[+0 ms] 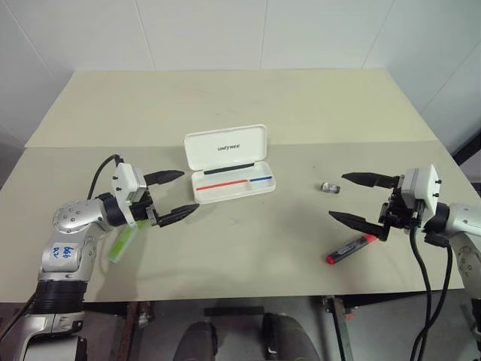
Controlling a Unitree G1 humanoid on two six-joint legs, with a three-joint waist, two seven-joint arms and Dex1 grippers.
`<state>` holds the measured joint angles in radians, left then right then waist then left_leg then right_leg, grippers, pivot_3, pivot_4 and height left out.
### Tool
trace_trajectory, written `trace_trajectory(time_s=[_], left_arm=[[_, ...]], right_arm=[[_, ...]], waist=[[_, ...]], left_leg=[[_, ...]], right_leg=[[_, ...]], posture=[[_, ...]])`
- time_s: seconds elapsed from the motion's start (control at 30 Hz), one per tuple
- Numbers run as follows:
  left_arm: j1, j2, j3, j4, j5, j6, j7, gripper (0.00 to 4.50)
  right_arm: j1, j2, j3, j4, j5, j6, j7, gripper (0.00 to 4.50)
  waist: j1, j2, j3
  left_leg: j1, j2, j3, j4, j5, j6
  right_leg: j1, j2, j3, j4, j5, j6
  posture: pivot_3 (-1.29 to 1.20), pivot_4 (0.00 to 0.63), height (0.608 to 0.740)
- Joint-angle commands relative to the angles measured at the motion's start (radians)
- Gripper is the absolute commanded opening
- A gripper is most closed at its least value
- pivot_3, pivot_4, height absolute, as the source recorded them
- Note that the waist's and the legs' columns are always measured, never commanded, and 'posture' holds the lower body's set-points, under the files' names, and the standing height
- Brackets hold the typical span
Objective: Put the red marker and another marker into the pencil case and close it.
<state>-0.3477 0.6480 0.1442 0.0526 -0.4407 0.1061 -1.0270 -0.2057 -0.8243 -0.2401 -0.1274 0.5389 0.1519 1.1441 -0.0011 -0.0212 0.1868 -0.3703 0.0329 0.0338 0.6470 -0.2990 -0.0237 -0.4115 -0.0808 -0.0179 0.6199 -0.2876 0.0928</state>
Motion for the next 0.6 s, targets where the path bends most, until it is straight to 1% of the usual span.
trace_trajectory(time_s=[0.03, 0.27, 0.37, 0.47, 0.5, 0.53, 0.57, 0.6], left_arm=[[-0.013, 0.001, 0.009, -0.009, 0.009, -0.021, 0.008, 4.48], [-0.02, -0.013, -0.01, -0.002, 0.028, -0.031, 0.013, 4.48], [-0.023, -0.005, -0.006, 0.014, 0.03, -0.04, 0.001, 4.48], [-0.042, -0.002, -0.027, 0.047, 0.059, -0.052, -0.005, 4.48], [-0.048, 0.003, -0.024, 0.066, 0.064, -0.06, -0.011, 4.07], [-0.055, 0.009, -0.018, 0.1, 0.073, -0.08, -0.018, 3.88], [-0.067, 0.009, -0.023, 0.126, 0.085, -0.099, -0.026, 3.49], [-0.084, 0.004, -0.038, 0.139, 0.103, -0.099, -0.015, 3.22]], right_arm=[[-0.02, -0.004, -0.021, -0.006, -0.002, -0.016, -0.006, 4.5], [-0.028, 0.022, 0.003, -0.028, -0.004, -0.015, -0.018, 4.5], [-0.038, 0.041, 0.021, -0.046, -0.009, -0.012, -0.032, 4.5], [-0.051, 0.066, 0.046, -0.048, -0.017, -0.028, -0.035, 4.5], [-0.054, 0.077, 0.059, -0.062, -0.022, -0.025, -0.044, 4.5], [-0.056, 0.091, 0.076, -0.081, -0.029, -0.021, -0.058, 4.5], [-0.054, 0.101, 0.085, -0.081, -0.032, -0.028, -0.055, 4.5], [-0.051, 0.107, 0.092, -0.086, -0.032, -0.031, -0.052, 4.5]], waist=[[0.0, 0.0, 0.0], [0.001, 0.0, 0.0], [-0.001, 0.0, 0.0], [0.0, 0.0, 0.0], [0.0, 0.0, 0.0], [0.0, 0.0, 0.0], [0.0, 0.0, 0.0], [0.0, 0.0, 0.0]], left_leg=[[0.0, 0.0, 0.0, 0.0, 0.0, 0.0], [0.0, 0.0, 0.0, 0.0, 0.0, 0.0], [0.0, 0.0, 0.0, 0.0, 0.0, 0.0], [0.0, 0.0, 0.0, 0.001, 0.0, 0.0], [0.0, -0.001, 0.0, 0.001, 0.0, 0.0], [0.0, -0.001, 0.0, 0.001, 0.0, 0.0], [0.0, -0.001, 0.0, 0.001, 0.0, 0.0], [0.0, -0.001, 0.0, 0.001, 0.0, 0.0]], right_leg=[[0.0, 0.0, 0.0, 0.0, 0.0, 0.0], [0.0, 0.0, 0.0, 0.0, 0.0, 0.001], [0.0, 0.0, 0.001, 0.0, 0.0, 0.001], [0.0, 0.0, 0.0, 0.0, 0.0, 0.001], [0.0, 0.0, 0.0, 0.001, 0.0, 0.001], [0.0, 0.0, 0.0, 0.0, 0.001, 0.001], [0.0, 0.0, 0.001, 0.001, 0.001, 0.001], [0.0, 0.0, 0.0, 0.001, 0.001, 0.001]], posture=[[0.0, 0.15, 0.74], [0.0, 0.15, 0.74], [0.0, 0.15, 0.74], [0.0, 0.15, 0.74], [0.0, 0.15, 0.74], [0.0, 0.15, 0.74], [0.0, 0.15, 0.74], [0.0, 0.15, 0.74]])
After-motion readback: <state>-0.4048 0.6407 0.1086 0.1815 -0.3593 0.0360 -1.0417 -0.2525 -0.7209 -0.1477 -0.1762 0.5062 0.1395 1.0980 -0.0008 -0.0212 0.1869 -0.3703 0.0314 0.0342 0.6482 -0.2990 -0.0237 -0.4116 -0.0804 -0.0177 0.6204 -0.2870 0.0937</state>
